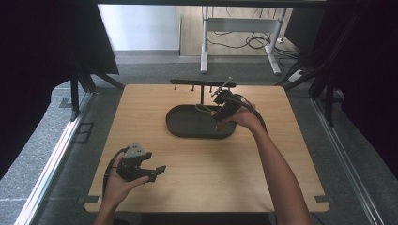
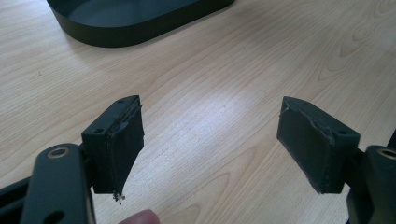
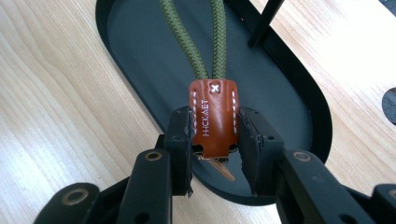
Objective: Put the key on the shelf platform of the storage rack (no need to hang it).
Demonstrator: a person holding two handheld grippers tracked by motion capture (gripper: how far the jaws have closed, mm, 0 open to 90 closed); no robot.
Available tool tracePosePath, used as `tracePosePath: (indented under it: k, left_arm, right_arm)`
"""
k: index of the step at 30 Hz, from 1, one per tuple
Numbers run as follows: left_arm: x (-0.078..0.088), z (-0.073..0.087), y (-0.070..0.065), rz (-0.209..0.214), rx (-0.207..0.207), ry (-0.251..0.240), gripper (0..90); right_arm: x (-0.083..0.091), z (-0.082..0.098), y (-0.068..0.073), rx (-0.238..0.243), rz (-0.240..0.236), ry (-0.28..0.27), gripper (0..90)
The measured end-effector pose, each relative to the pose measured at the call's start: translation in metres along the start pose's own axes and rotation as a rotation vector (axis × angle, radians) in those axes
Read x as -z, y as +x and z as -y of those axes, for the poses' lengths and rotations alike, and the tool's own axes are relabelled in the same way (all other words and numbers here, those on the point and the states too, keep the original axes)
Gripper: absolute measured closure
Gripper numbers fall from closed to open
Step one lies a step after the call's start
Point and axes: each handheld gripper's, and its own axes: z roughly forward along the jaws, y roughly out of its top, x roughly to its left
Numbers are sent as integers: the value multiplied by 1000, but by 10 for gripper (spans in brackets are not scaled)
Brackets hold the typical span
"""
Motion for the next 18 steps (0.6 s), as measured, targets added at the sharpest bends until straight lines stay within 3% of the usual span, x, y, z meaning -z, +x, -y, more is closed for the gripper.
tracePosePath:
  k: [18]
  left_arm:
    - [0, 1, 1, 1, 5, -1, 231]
  right_arm:
    - [-25, 2, -5, -1, 15, 22, 663]
